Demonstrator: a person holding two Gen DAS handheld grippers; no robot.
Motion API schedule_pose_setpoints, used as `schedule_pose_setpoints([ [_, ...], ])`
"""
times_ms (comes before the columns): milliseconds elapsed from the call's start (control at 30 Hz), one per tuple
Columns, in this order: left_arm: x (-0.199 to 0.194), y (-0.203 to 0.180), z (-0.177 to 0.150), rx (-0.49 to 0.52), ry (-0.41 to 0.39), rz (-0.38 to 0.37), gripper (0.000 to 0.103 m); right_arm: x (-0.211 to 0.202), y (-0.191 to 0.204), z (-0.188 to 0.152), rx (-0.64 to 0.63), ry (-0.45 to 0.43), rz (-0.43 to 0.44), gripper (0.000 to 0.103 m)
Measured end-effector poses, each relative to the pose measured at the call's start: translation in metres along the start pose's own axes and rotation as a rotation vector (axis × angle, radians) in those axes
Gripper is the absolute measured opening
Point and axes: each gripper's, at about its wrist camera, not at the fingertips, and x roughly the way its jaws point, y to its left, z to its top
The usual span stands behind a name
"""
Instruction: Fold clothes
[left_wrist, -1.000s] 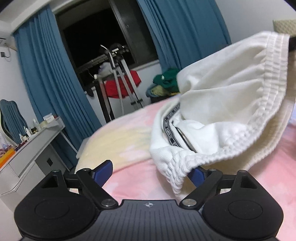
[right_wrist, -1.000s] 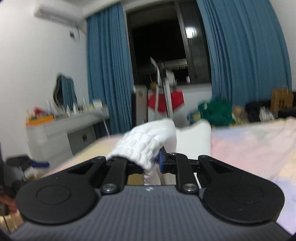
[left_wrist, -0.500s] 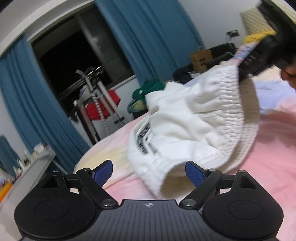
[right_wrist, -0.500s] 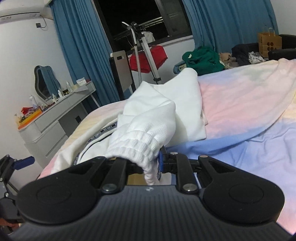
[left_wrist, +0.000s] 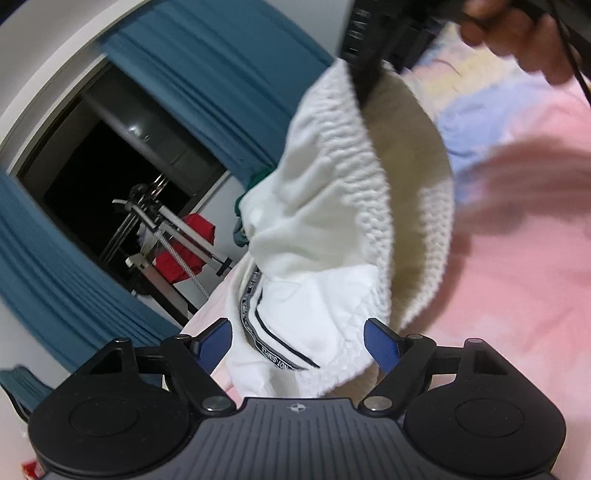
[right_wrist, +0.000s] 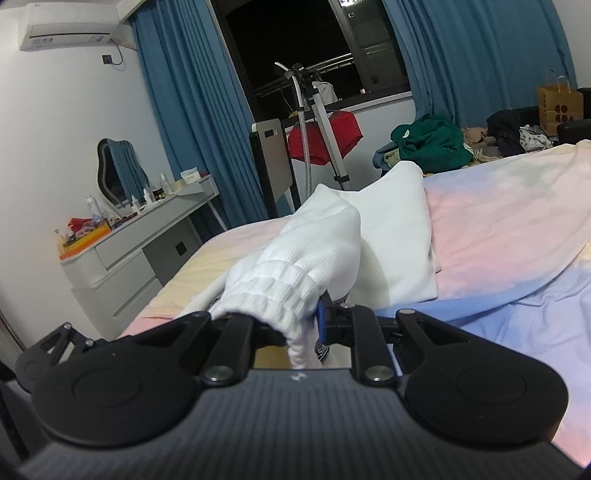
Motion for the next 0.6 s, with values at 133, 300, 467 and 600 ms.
schedule_pose_setpoints([
  [133, 0.005, 0.01, -0.005, -0.019, 0.03, -0.069, 0.079, 0.0, -0.002, -0.001, 0.007, 0.006, -0.018, 0.018],
  [300, 0.022, 0.01, -0.01, 0.013, 0.079, -0.072, 0.075, 0.006, -0.005, -0.005, 0.015, 0.033, -0.044, 0.018],
  [467, 0.047, -0.003, -0.009, 0.085, 0.12, -0.063, 0.066, 0.01, -0.004, -0.008, 0.011, 0.044, -0.053, 0.018],
  [600, 0.06, -0.017, -0.015, 0.214, 0.143, 0.002, 0.057, 0.009, -0.006, -0.009, 0.0, 0.045, -0.065, 0.019],
])
